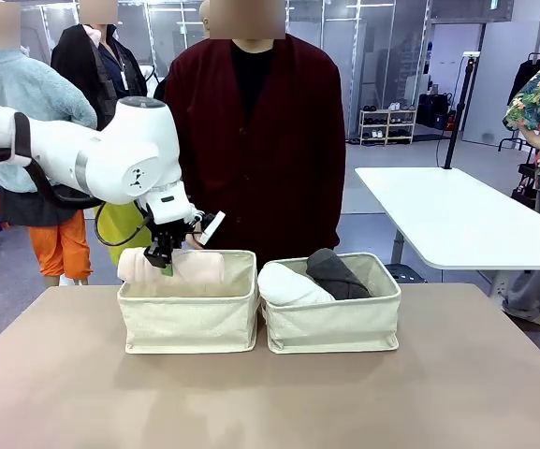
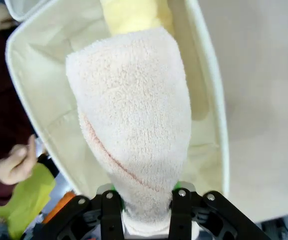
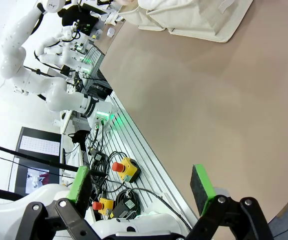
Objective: Divide the towels into two baskets.
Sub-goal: Pick up one hotel-folded towel from the bottom of the table and place it in the Fabric basket indicated by the person.
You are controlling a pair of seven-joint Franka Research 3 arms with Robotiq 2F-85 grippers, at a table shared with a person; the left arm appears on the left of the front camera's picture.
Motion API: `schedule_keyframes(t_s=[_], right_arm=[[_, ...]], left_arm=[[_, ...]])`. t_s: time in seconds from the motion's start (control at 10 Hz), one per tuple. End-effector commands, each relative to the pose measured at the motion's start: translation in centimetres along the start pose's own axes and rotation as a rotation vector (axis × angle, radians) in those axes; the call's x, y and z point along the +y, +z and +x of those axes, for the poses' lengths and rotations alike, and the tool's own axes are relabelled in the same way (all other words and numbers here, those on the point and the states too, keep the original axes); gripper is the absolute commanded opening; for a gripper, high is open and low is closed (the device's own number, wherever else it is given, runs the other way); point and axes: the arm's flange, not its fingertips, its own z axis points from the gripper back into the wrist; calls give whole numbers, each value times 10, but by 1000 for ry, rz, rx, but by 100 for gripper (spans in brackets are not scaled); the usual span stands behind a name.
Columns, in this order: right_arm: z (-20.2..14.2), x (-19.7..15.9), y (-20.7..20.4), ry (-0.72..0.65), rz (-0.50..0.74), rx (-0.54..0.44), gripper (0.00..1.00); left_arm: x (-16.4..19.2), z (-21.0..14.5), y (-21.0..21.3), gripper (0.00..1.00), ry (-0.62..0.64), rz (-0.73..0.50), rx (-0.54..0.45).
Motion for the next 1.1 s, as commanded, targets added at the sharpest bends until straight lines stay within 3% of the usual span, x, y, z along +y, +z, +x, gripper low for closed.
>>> schedule_keyframes(t_s=[0.0,0.2,0.3,0.4,0.5,1.0], right_arm=[[-2,4,1,13,2,-6,100],[-2,4,1,13,2,-6,100],[-2,4,1,13,2,-6,100],[-2,4,1,13,2,-6,100],[-2,4,1,13,2,-6,100],[-2,4,1,13,2,-6,100]], left_arm=[[20,-2,-11,37,7,-1,-80],[27,3,-24,37,25,-18,-86],[29,5,-28,63,41,-25,-81],[30,5,-29,75,47,-24,-68],[31,4,-29,100,61,-30,-75],[23,-1,-24,100,77,-21,-99]])
